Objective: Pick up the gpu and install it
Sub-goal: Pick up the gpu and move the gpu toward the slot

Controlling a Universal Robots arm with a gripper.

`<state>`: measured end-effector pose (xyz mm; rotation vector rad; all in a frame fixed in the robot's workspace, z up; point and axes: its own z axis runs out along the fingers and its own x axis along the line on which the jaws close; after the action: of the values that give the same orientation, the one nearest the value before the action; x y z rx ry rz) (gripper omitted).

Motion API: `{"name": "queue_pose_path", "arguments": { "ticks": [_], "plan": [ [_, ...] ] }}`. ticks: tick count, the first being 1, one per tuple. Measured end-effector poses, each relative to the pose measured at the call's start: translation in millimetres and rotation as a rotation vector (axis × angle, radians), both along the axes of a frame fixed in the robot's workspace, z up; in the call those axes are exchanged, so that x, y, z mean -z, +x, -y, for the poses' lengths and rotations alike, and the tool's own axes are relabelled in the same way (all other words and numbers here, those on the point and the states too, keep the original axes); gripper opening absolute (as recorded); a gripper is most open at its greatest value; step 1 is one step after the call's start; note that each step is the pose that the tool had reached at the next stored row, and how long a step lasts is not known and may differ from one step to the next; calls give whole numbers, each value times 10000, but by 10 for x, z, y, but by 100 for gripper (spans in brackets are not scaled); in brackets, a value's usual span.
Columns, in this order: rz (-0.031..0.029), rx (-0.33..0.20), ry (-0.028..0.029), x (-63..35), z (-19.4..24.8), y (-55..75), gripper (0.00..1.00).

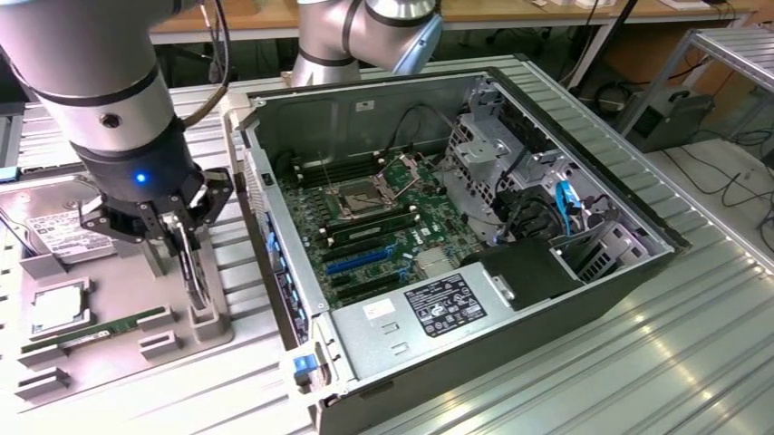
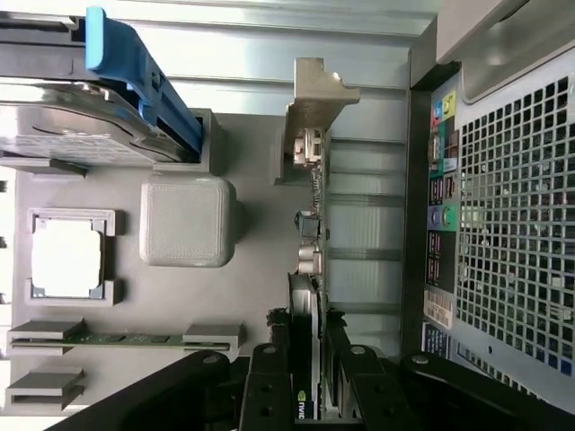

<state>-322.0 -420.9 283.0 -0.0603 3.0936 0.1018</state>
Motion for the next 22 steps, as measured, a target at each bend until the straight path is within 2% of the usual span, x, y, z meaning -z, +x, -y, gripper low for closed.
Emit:
{"name": "queue_pose_path", "arguments": {
  "ticks": [1, 5, 13, 14, 15, 18, 22],
  "plan": [
    [-3, -1, 0, -35, 2, 2, 26],
    [-59, 0, 8, -394, 37, 37, 26],
    [-123, 0, 8, -788, 126, 104, 26],
    [-141, 0, 8, -894, 157, 125, 26],
    [-155, 1, 8, -951, 175, 139, 26],
    [-186, 0, 7, -1089, 224, 193, 26],
    [-225, 0, 7, -1296, 315, 331, 26]
  ]
}}
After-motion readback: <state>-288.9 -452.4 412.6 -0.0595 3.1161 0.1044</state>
